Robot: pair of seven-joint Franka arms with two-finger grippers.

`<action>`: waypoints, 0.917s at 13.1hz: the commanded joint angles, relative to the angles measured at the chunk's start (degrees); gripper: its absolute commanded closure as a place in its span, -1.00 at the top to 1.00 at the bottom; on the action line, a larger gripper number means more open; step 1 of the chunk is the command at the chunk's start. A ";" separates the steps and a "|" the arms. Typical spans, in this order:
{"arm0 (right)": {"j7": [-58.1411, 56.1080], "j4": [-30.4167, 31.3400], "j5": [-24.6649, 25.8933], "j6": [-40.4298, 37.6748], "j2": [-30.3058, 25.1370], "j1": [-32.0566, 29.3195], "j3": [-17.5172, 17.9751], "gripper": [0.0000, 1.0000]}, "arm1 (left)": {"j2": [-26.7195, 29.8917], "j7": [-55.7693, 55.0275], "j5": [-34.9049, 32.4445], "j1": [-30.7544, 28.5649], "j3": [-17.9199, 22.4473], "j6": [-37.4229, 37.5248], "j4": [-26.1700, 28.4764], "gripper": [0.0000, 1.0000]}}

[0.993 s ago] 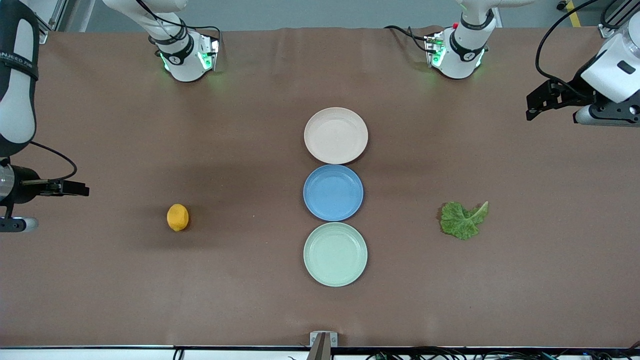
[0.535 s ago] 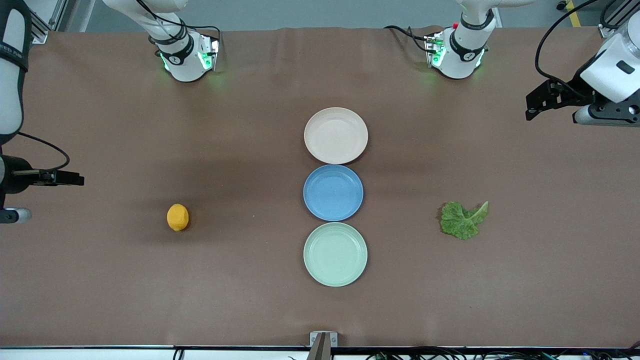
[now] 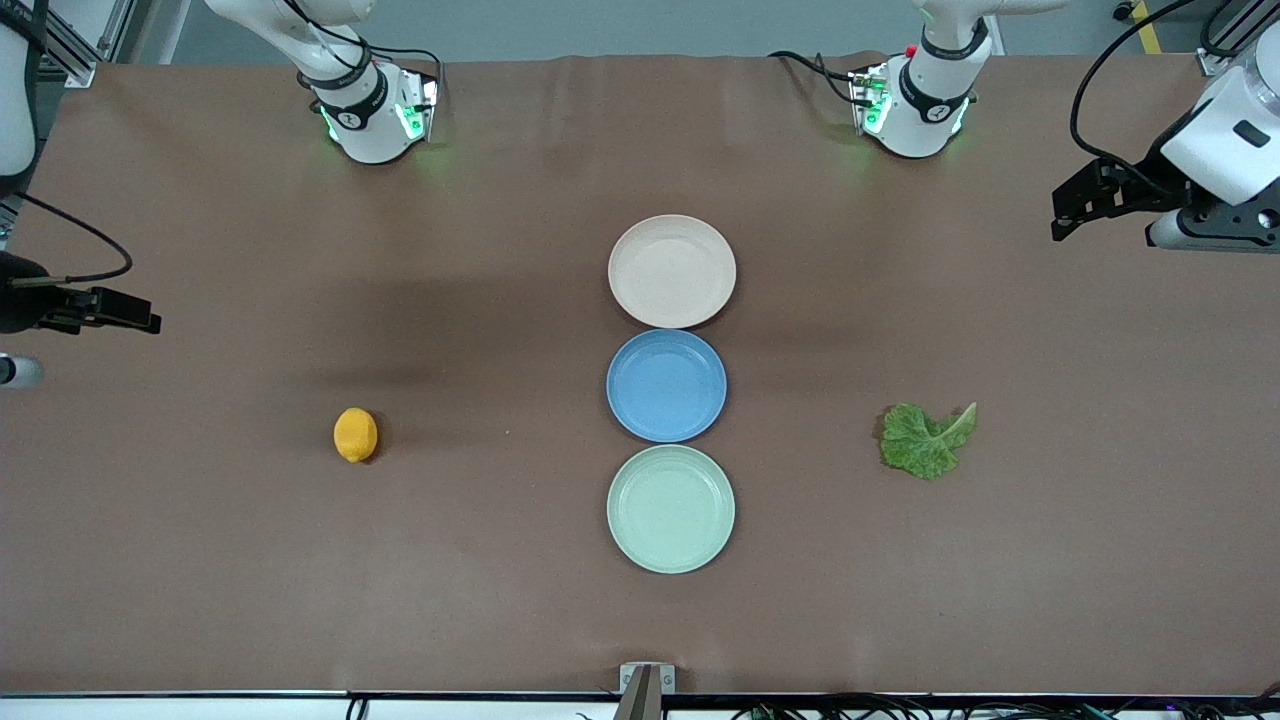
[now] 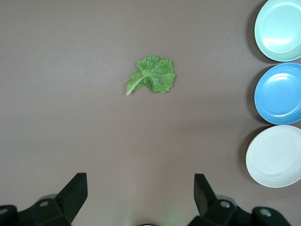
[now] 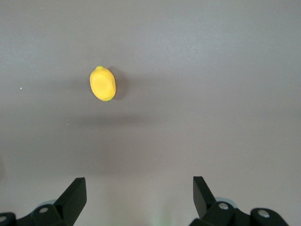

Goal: Pick lemon and lettuce from plates

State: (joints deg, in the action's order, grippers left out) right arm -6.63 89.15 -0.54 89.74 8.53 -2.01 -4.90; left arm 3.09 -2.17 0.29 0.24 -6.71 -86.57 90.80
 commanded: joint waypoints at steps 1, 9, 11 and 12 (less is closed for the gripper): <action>-0.05 7.36 0.63 2.29 -6.68 1.30 -0.55 1.00 | -0.19 -0.21 0.94 -0.06 0.38 0.26 -0.98 1.00; -0.14 10.69 0.98 2.28 -12.39 2.71 -1.26 1.00 | -0.36 0.67 0.41 0.11 0.38 0.26 -1.86 1.00; -0.14 11.04 1.16 1.76 -13.88 2.71 -1.26 1.00 | -0.27 0.76 0.42 -0.06 0.46 0.26 -2.30 1.00; -0.14 11.39 1.60 1.58 -14.76 2.80 -1.26 1.00 | -0.36 0.59 0.33 0.02 0.46 0.35 -2.21 1.00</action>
State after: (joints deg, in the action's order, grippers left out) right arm -6.63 97.35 -0.22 90.81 -2.34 -0.12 -5.52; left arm 3.08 -2.10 0.29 0.12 -6.55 -86.59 89.82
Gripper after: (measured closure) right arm 0.000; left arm 0.000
